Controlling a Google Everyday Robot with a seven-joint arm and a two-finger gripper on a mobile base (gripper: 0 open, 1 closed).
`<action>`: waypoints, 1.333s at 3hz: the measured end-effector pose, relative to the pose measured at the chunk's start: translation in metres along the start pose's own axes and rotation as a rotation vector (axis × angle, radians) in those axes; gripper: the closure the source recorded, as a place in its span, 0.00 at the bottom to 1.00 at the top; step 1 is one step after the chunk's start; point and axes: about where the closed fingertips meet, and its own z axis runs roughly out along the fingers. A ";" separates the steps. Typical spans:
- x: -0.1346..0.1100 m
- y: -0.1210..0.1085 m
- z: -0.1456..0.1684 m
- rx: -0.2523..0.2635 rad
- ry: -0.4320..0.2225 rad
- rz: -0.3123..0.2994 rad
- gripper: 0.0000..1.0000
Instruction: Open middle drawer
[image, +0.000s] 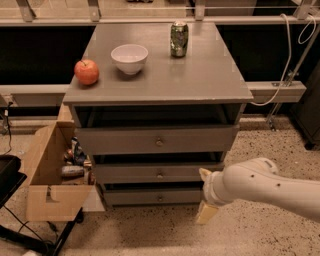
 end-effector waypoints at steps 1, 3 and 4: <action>-0.007 -0.014 0.042 -0.008 0.009 -0.106 0.00; 0.003 -0.059 0.102 -0.012 0.127 -0.191 0.00; 0.008 -0.082 0.128 -0.003 0.179 -0.181 0.00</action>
Offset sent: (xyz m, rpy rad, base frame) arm 0.0934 0.0221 -0.0871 -0.1912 -0.0367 0.1864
